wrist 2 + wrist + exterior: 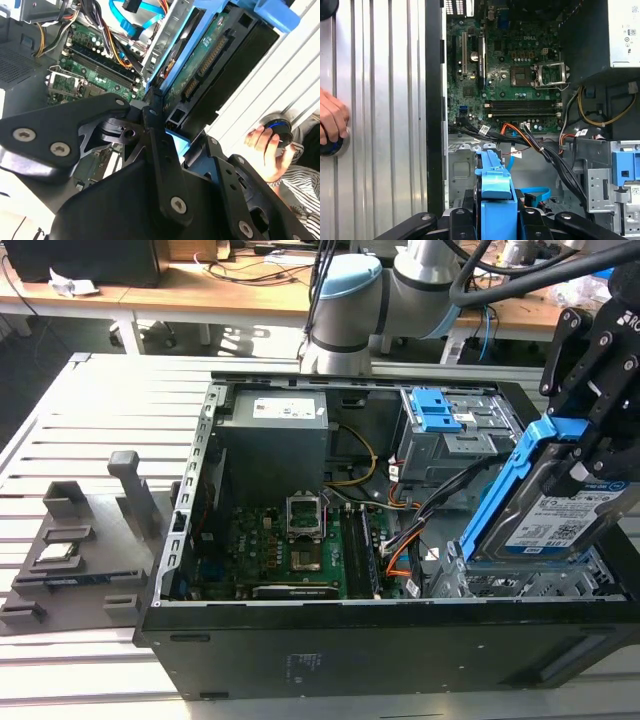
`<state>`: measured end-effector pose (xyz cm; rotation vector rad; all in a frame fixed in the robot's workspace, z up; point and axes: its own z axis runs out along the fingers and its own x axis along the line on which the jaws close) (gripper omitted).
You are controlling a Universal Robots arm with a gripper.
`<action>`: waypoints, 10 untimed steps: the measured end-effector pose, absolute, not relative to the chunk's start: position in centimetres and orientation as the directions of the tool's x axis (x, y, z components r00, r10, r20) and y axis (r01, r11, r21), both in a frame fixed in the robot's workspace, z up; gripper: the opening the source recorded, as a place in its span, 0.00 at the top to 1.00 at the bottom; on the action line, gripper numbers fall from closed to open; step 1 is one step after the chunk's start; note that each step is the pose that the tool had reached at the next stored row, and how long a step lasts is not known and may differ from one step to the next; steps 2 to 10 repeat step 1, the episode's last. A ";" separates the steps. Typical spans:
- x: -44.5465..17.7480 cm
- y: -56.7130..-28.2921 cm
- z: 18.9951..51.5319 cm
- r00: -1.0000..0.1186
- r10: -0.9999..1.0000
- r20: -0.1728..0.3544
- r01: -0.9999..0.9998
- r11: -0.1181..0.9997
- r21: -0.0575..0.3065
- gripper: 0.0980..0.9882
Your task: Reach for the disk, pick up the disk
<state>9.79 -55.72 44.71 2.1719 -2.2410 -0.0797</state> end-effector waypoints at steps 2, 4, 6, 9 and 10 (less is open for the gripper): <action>9.8 -55.7 44.7 -0.032 -0.999 -0.021 -0.998 0.031 0.050 0.70; 9.8 -55.7 44.7 -0.032 -0.999 -0.021 -0.998 0.031 0.050 0.70; 9.8 -55.7 44.7 -0.032 -0.999 -0.021 -0.998 0.031 0.050 0.70; 9.8 -55.7 44.7 -0.032 -0.999 -0.021 -0.998 0.031 0.050 0.70; 9.8 -55.7 44.7 -0.032 -0.999 -0.021 -0.998 0.031 0.050 0.70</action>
